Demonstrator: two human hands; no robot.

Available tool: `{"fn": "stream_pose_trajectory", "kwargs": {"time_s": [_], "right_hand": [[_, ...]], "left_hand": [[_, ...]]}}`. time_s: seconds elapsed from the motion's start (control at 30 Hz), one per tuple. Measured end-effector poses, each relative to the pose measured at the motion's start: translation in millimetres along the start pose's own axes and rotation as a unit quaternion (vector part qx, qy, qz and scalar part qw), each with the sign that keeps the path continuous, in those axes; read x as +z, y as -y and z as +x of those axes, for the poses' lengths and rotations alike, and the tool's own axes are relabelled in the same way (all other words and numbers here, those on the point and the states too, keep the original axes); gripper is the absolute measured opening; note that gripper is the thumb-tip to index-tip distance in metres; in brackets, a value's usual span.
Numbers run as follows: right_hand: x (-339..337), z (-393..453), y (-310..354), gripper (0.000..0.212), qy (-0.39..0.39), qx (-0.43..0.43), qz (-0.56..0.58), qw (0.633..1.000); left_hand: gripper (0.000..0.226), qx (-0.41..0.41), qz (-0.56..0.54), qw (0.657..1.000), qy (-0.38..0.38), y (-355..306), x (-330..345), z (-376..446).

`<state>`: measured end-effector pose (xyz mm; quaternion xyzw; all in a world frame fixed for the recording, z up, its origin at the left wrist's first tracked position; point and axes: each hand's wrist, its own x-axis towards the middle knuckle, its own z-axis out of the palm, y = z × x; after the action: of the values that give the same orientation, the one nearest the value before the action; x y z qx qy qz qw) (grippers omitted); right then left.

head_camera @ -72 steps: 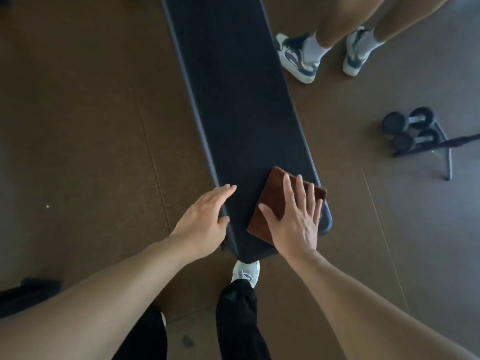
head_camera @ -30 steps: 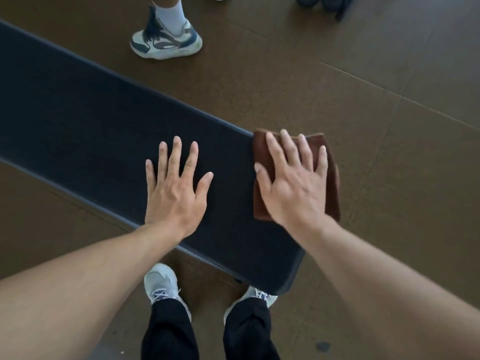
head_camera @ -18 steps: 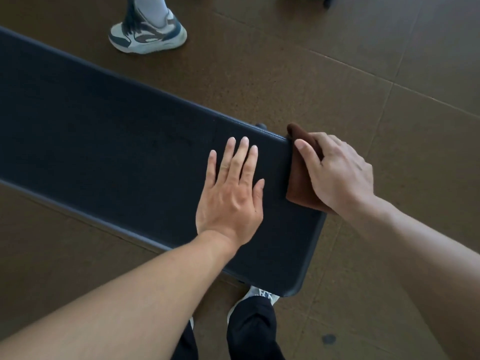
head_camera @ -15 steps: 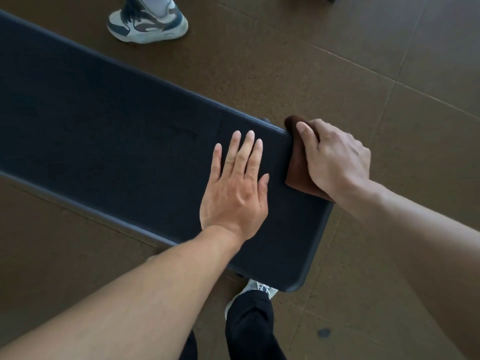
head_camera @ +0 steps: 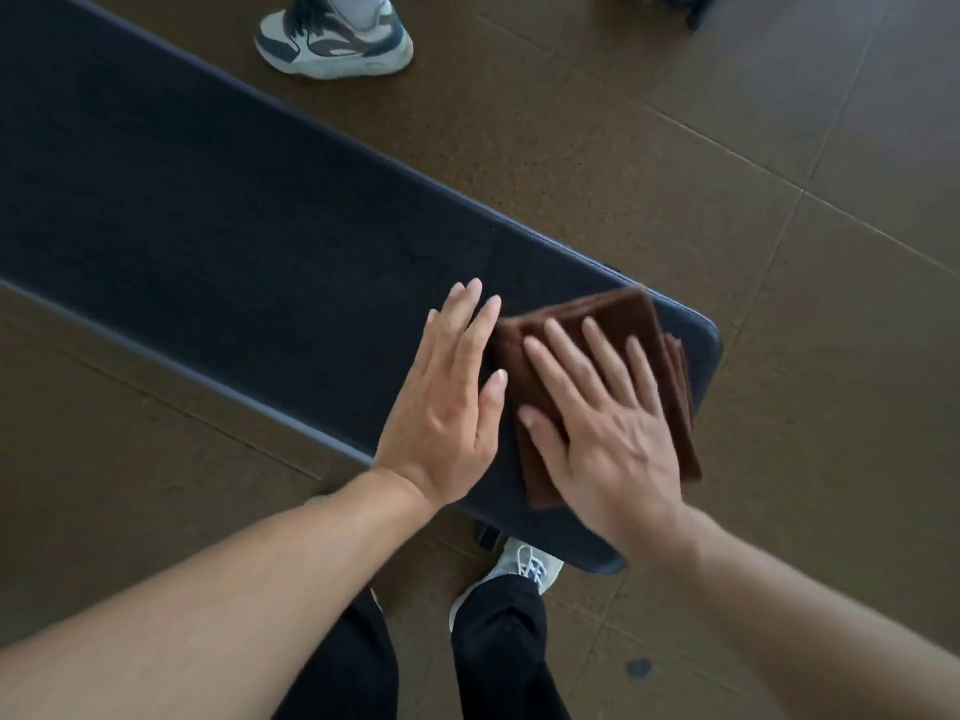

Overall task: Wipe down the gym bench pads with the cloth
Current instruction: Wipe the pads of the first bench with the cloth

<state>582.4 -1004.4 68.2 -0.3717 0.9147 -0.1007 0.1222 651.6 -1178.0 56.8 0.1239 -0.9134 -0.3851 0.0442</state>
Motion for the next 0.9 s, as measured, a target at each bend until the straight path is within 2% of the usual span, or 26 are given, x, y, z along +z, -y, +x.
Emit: {"fn": "stream_pose_trajectory", "kwargs": {"time_s": [0.13, 0.27, 0.3, 0.37, 0.43, 0.5, 0.57, 0.63, 0.73, 0.83, 0.9], "right_hand": [[20.6, -39.1, 42.2, 0.059, 0.058, -0.066, -0.027, 0.996], [11.4, 15.9, 39.0, 0.059, 0.058, -0.118, -0.046, 0.990], [9.1, 40.0, 36.9, 0.059, 0.039, -0.088, -0.049, 0.994], [2.6, 94.8, 39.6, 0.061, -0.001, 0.032, -0.036, 0.999], [-1.2, 142.7, 51.4, 0.063, 0.010, 0.171, 0.009, 0.985], [0.6, 165.3, 73.5, 0.063, 0.006, 0.238, 0.038, 0.971], [9.1, 151.4, 103.7, 0.065, -0.020, 0.202, 0.015, 0.979], [19.2, 109.9, 138.6, 0.064, -0.029, 0.105, 0.018, 0.994], [30.0, 56.3, 164.7, 0.056, 0.006, 0.014, 0.083, 0.996], [23.7, 41.8, 150.0, 0.051, -0.027, 0.024, 0.128, 0.991], [12.3, 40.1, 131.3, 0.055, -0.050, 0.101, 0.103, 0.988]], "left_hand": [[0.056, -0.009, 0.077, 0.997, -0.008, 29.0, -31.0, -36.3], [0.057, -0.021, 0.126, 0.992, -0.007, 55.9, -57.0, -49.6], [0.058, -0.026, 0.140, 0.990, -0.008, 61.2, -62.5, -49.4], [0.059, -0.043, 0.159, 0.986, -0.011, 68.8, -71.8, -47.2], [0.059, -0.058, 0.159, 0.985, -0.014, 73.7, -79.0, -43.9], [0.058, -0.066, 0.148, 0.987, -0.021, 78.1, -85.6, -40.7], [0.057, -0.068, 0.136, 0.988, -0.032, 81.3, -91.9, -38.1], [0.056, -0.071, 0.127, 0.988, -0.045, 83.5, -97.7, -36.3], [0.053, -0.088, 0.121, 0.987, -0.062, 84.6, -104.3, -33.2], [0.050, -0.099, 0.125, 0.985, -0.066, 78.4, -109.3, -28.1], [0.048, -0.102, 0.136, 0.984, -0.049, 72.6, -108.3, -22.9]]}}
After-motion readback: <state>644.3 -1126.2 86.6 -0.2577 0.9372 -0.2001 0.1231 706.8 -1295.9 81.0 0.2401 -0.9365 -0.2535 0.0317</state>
